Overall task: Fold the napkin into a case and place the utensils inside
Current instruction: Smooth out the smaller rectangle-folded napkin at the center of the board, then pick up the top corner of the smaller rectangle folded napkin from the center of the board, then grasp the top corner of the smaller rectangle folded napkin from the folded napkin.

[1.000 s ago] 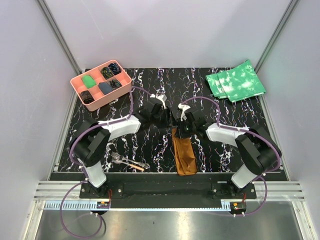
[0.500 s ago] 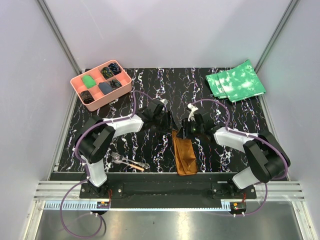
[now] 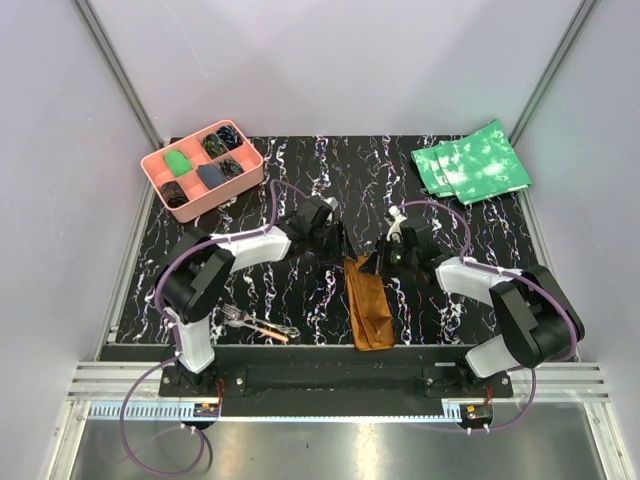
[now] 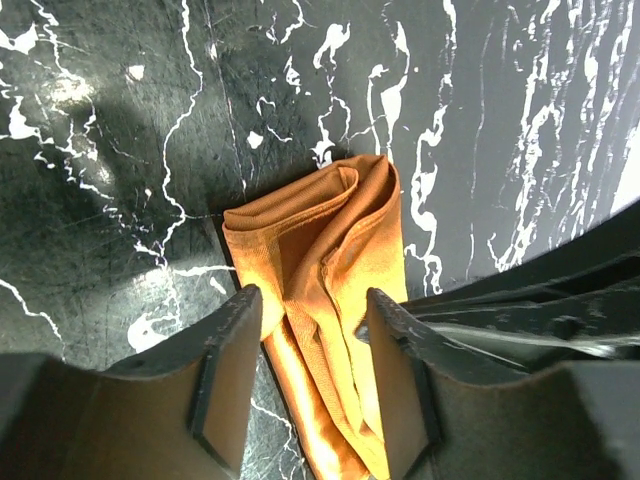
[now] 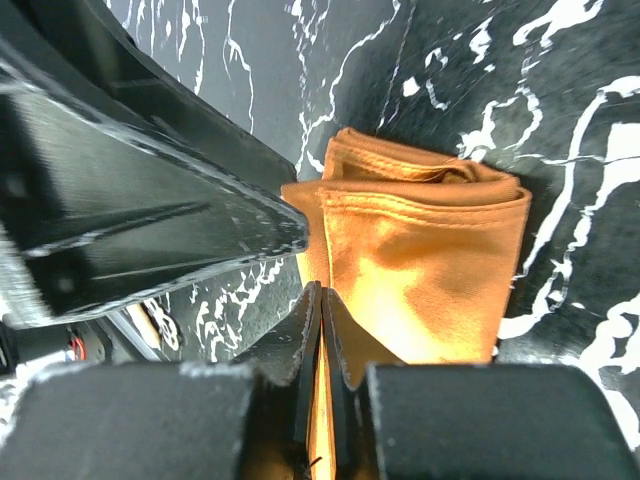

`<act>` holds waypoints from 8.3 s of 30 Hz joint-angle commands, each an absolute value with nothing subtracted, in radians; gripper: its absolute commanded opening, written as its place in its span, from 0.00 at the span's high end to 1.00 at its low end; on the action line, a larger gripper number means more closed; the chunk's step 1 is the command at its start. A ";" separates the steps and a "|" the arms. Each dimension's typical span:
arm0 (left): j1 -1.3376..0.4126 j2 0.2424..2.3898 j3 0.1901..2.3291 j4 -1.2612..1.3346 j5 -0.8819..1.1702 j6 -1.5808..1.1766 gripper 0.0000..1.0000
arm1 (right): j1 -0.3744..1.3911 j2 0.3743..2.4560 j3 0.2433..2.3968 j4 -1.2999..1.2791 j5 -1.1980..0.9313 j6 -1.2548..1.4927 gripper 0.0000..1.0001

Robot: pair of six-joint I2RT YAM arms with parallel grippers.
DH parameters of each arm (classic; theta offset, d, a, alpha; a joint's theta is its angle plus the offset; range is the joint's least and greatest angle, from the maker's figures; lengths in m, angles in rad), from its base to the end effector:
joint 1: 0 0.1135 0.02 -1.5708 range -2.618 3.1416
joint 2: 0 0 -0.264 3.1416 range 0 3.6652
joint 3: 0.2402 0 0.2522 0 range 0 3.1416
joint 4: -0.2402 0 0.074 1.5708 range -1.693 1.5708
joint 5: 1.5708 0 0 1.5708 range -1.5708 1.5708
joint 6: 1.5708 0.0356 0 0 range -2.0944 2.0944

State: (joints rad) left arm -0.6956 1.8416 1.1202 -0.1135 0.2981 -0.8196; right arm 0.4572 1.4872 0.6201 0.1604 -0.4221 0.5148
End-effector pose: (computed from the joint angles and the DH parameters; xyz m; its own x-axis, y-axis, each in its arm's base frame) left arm 0.2902 -0.2558 0.1711 -0.9467 -0.1198 -0.2990 0.1055 0.7618 -0.6392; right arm 0.2477 0.1381 0.1595 -0.8430 0.0858 -0.5310 -0.3070 0.7339 0.6060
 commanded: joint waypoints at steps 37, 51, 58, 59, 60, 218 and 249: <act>-0.733 1.884 1.212 -0.104 0.232 -0.787 1.00 | 0.430 1.488 0.635 0.127 -0.474 0.439 0.71; -0.729 1.827 1.135 0.014 0.279 -0.911 1.00 | 0.442 1.485 0.640 0.170 -0.520 0.434 0.59; -0.729 1.825 1.118 0.031 0.284 -0.942 1.00 | 0.448 1.499 0.664 0.169 -0.515 0.434 0.57; -0.729 1.828 1.118 0.032 0.284 -0.942 1.00 | 0.449 1.500 0.669 0.169 -0.517 0.433 0.57; -0.729 1.830 1.118 0.032 0.288 -0.943 1.00 | 0.449 1.500 0.667 0.172 -0.512 0.436 0.57; -0.982 1.858 1.155 -0.133 -0.360 -0.494 0.62 | 0.600 1.408 0.753 -0.207 -0.175 0.385 1.00; -0.991 1.776 1.103 -0.049 -0.327 -0.534 0.70 | 0.600 1.473 0.801 -0.273 -0.222 0.422 1.00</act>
State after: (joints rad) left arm -0.9894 1.8317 1.1046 -0.1242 -0.3141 -0.5285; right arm 0.6010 1.4574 0.7811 -0.2443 -0.1932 0.4091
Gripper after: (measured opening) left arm 0.264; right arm 0.018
